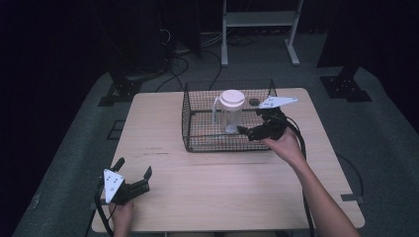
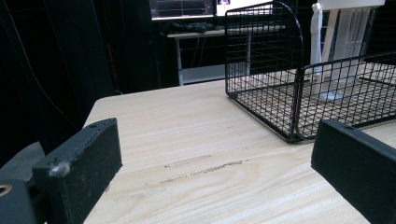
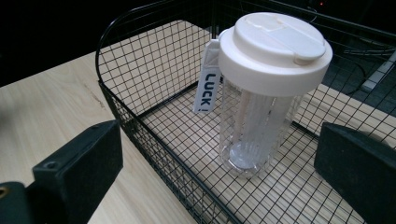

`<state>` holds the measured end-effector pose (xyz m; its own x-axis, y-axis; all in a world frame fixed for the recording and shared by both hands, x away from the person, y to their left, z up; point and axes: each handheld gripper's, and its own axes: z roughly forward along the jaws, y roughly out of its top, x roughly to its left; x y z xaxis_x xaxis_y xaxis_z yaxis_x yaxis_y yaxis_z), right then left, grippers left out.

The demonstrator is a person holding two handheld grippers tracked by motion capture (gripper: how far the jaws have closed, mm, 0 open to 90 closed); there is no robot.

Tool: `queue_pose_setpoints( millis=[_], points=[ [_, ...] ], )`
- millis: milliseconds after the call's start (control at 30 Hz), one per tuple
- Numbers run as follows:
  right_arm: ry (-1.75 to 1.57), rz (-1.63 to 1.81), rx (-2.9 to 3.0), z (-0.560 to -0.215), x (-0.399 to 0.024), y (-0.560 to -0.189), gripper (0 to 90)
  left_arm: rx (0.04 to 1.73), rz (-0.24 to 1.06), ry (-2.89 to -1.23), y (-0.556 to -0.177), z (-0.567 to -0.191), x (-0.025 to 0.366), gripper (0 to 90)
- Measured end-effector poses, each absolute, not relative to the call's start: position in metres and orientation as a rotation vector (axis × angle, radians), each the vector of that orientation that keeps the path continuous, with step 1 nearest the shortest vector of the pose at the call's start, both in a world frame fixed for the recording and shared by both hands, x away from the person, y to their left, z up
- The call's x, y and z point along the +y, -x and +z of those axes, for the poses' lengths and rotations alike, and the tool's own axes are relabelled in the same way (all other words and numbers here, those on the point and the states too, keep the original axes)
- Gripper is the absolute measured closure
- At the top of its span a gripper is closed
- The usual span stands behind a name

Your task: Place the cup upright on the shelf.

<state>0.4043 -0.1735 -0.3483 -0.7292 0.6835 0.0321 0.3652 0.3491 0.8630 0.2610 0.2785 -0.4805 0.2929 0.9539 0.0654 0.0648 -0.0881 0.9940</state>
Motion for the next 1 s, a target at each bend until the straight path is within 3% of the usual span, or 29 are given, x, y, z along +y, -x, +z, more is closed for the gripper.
queue_pose_setpoints(
  millis=[1000],
  points=[
    [-0.945, 1.332, 2.339, -0.378, -0.195, -0.373, 0.6, 1.002, 1.012, -1.458, -0.261, -0.480, 0.278, 0.9]
  ],
)
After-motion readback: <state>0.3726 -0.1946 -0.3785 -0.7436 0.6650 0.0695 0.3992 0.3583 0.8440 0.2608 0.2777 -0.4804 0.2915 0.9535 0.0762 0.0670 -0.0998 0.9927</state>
